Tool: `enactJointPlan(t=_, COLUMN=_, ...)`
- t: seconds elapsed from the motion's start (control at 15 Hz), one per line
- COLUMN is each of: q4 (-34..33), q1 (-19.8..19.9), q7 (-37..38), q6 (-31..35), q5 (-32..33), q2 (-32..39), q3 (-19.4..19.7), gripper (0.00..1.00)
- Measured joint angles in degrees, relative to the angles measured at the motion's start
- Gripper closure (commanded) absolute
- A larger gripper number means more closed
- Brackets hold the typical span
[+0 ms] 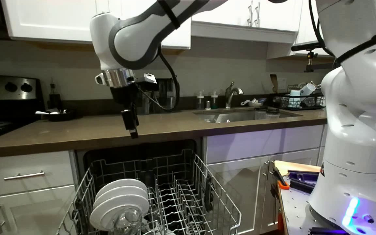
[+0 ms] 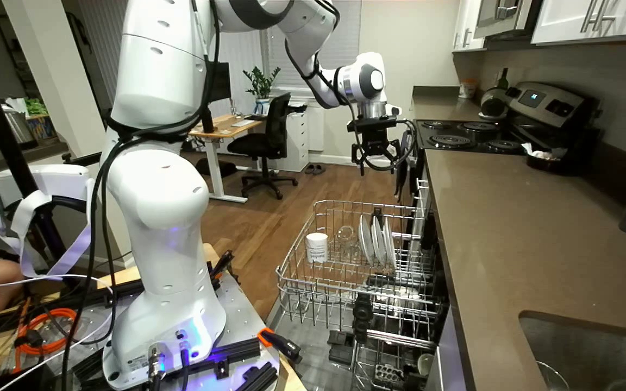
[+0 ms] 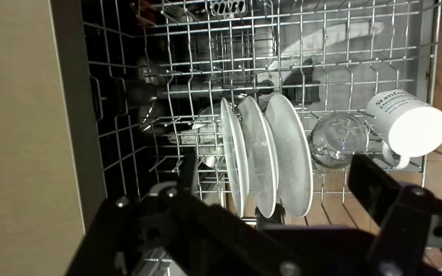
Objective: Put the white plate in the dishwasher
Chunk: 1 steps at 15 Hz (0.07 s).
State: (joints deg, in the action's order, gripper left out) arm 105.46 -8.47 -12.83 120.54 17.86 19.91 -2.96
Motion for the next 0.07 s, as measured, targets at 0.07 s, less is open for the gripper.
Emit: enactJointPlan(t=0.07, q4=0.92, q1=0.00, q7=0.00, q6=0.00, q5=0.00, q2=-0.90, q3=-0.03, gripper=0.00)
